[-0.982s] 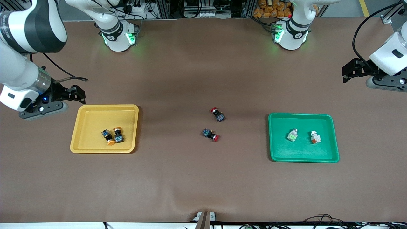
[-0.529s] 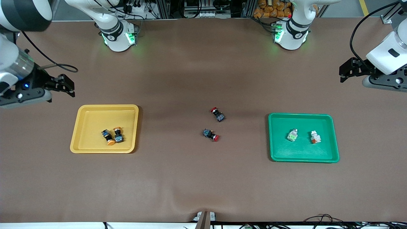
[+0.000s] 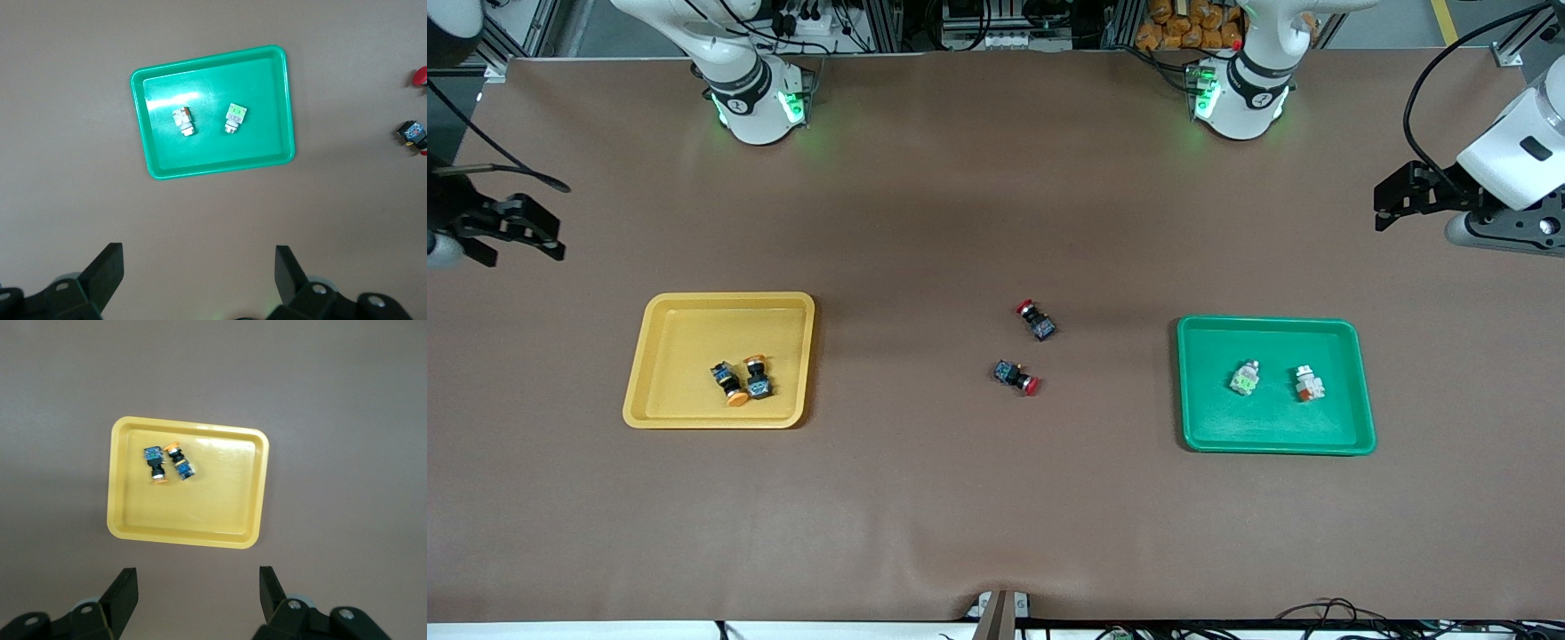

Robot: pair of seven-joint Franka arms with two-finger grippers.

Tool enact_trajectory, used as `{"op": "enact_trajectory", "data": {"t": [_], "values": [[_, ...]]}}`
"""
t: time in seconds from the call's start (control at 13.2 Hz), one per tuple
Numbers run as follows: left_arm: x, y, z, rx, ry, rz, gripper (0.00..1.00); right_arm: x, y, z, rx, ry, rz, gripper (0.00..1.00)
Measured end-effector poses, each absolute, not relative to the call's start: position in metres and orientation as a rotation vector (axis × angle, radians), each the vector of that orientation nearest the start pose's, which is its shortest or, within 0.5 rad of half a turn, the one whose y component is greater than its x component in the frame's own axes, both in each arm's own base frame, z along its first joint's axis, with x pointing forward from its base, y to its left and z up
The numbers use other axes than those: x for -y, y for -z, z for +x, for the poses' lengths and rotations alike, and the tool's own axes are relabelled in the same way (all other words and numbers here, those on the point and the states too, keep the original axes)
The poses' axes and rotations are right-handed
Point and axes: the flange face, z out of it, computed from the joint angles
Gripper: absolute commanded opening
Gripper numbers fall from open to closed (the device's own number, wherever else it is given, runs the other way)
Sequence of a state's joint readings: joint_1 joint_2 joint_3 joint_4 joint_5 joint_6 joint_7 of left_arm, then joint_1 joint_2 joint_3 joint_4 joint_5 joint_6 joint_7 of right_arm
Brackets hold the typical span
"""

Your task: Place green and yellow buttons in trays

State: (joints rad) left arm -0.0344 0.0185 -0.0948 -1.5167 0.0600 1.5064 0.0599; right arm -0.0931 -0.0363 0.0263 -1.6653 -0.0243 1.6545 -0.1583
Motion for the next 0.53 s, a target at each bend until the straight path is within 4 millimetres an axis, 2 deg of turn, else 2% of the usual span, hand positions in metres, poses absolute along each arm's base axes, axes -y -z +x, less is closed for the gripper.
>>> {"op": "enact_trajectory", "data": {"t": [0.53], "values": [[0.0558,-0.632,0.5522,-0.179,-0.046,-3.076,1.0,0.0365,-0.6113,0.546,0.155,0.044,-3.166,0.82]]}}
